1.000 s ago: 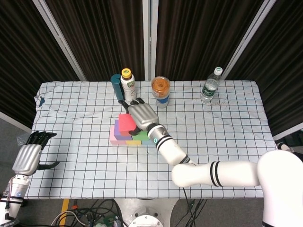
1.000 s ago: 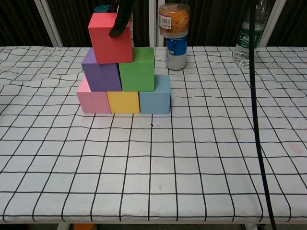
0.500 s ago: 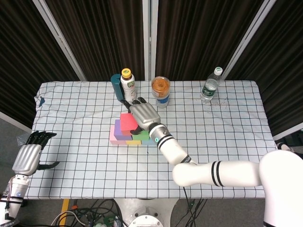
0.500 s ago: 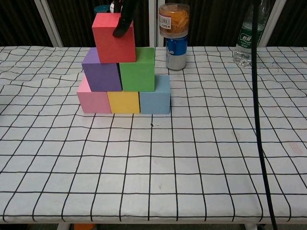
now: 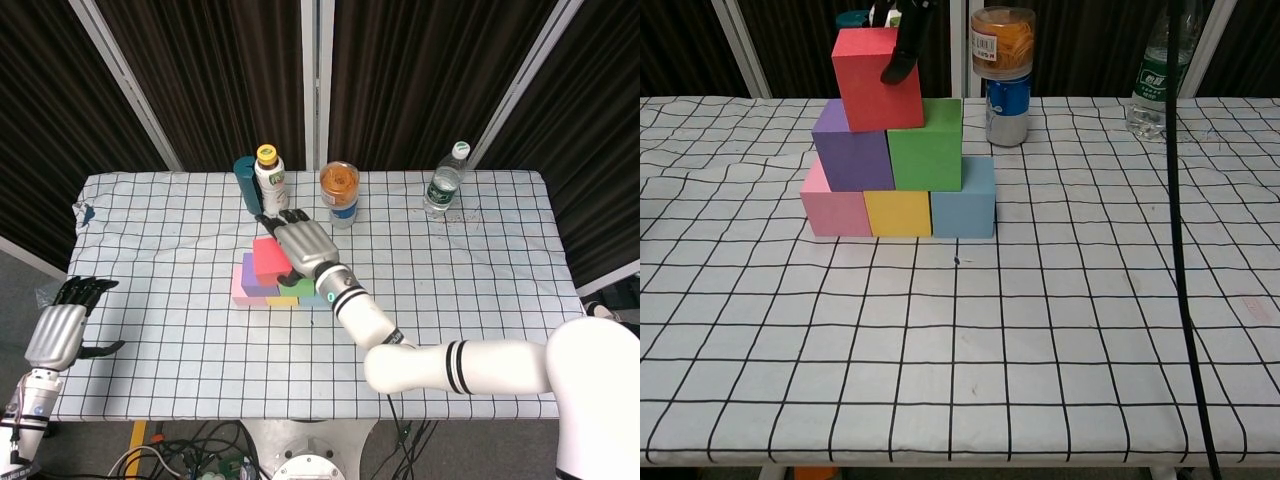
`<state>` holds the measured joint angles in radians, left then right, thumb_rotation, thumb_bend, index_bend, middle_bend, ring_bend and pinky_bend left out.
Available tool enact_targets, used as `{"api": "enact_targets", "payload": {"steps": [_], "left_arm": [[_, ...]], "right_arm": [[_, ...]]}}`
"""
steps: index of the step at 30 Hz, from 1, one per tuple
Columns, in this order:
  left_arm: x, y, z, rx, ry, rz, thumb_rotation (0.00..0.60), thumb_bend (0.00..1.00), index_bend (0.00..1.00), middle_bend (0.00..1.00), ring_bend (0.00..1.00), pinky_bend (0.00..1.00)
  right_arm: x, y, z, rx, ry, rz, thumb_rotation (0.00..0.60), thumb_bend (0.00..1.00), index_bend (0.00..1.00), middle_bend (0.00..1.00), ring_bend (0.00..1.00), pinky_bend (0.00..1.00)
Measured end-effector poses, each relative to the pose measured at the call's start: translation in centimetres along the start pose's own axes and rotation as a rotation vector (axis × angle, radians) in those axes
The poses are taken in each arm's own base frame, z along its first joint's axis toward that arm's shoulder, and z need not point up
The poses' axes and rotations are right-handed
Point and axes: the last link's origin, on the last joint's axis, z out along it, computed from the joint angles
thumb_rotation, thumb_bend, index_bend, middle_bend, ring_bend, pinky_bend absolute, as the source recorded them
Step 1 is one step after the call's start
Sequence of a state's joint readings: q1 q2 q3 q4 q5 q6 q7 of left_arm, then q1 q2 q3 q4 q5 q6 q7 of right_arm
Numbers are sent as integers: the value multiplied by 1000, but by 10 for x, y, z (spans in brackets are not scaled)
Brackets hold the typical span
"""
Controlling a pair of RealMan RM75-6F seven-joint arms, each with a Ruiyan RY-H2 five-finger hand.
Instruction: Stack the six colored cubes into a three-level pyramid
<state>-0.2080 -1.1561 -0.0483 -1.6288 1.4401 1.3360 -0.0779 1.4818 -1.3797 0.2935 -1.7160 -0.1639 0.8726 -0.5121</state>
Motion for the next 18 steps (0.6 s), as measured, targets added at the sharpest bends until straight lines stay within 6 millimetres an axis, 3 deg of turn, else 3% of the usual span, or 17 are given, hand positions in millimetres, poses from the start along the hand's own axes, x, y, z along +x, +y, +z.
{"api": "enact_targets", "payload": {"steps": [11,14,18], "left_arm": [[6,-2,-1,4,14,14,600,59,185,156,99,69],[12,-7,-1,22,36,9,600,59,184,156,99,69],[18,-18,-3,59,68,5,600,58,185,156,99,69]], "right_arm": [[9,1,-16,26,19,36,600,155,0,56,0,0],[19,9,-31,33,47,61,600,155,0,66,0,0],[31,34,-58,25,122,62,600,169,0,133,1,1]]}}
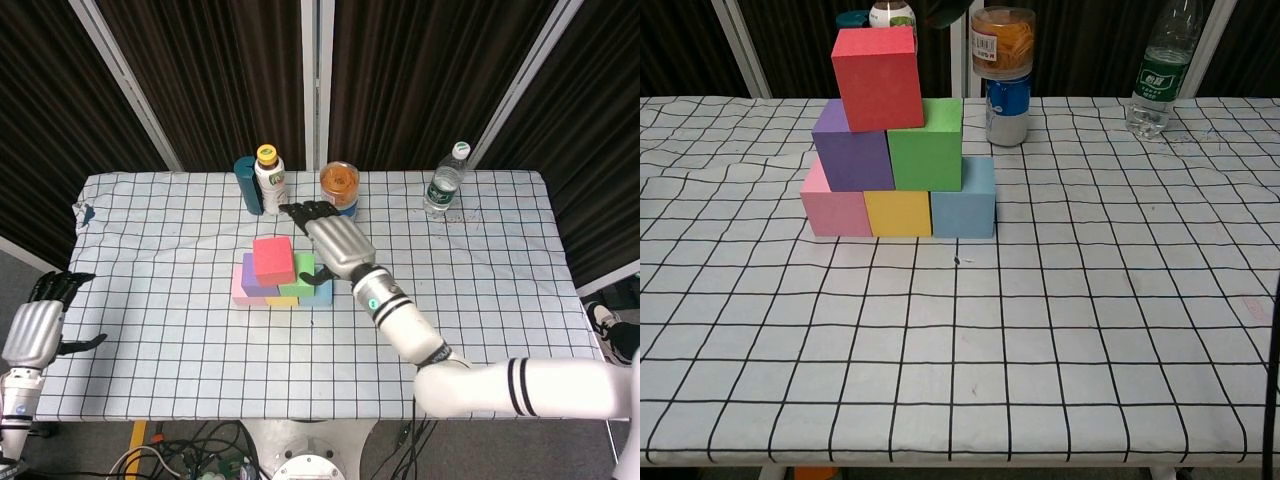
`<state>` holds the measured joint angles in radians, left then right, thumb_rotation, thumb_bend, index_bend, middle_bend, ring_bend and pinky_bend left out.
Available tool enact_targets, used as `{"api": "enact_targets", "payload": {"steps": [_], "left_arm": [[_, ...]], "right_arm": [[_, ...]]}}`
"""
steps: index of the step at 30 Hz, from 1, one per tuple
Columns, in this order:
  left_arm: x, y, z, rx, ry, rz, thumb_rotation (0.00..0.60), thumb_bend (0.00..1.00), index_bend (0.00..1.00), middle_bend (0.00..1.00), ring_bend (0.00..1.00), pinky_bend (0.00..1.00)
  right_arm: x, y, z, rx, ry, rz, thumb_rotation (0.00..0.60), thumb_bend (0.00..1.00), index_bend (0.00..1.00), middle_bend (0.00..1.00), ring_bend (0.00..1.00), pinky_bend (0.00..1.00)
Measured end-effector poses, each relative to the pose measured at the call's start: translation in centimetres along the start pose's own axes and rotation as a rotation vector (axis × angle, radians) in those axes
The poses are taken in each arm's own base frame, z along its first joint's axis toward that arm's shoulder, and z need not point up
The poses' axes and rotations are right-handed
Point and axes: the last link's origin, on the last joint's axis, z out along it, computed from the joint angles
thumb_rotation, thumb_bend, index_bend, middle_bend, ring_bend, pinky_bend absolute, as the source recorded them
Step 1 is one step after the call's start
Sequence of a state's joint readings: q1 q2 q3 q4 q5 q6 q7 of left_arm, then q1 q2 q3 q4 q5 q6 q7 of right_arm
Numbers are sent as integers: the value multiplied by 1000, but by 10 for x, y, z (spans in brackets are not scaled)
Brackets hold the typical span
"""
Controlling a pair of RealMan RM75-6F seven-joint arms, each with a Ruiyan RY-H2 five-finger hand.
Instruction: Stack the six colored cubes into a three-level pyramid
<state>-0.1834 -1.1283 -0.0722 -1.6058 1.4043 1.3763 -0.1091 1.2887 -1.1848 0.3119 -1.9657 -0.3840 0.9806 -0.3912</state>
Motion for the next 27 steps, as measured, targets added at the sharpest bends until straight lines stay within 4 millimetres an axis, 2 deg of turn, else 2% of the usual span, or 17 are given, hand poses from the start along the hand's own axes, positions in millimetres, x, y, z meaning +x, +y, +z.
{"api": "enact_targets", "payload": {"steps": [5,8,11,15,16,19,22,24,27], "left_arm": [[2,-17,-6,39,33,22,600,58,185,156,99,70],[3,-25,-13,59,62,26,600,57,188,157,99,69],[4,-29,-20,67,103,24,600,54,195,162,99,69],[4,-32,-34,77,145,34,600,53,195,163,99,69],[3,-33,-37,83,143,39,600,53,195,163,99,69],[0,-31,-45,100,129,49,600,52,195,163,99,69],[-3,-28,-51,113,119,62,600,52,195,163,99,69],[-6,-25,-56,118,112,75,600,53,195,163,99,69],[-11,-20,-61,122,101,76,600,53,195,163,99,69]], "right_arm": [[10,46,-36,-24,139,-61,600,210,37,234,61,60],[9,82,-68,-40,225,-97,600,210,50,235,75,87],[1,124,-112,-68,303,-116,600,209,44,184,48,77],[-19,184,-190,-157,371,-114,600,212,0,93,0,6],[-22,194,-206,-173,383,-105,600,212,0,86,0,2],[-34,220,-248,-205,389,-83,600,214,0,78,0,0],[-44,234,-277,-224,371,-90,600,217,0,77,0,0],[-51,237,-290,-230,364,-86,600,219,0,77,0,0],[-59,237,-296,-228,363,-67,600,221,0,80,0,0]]}}
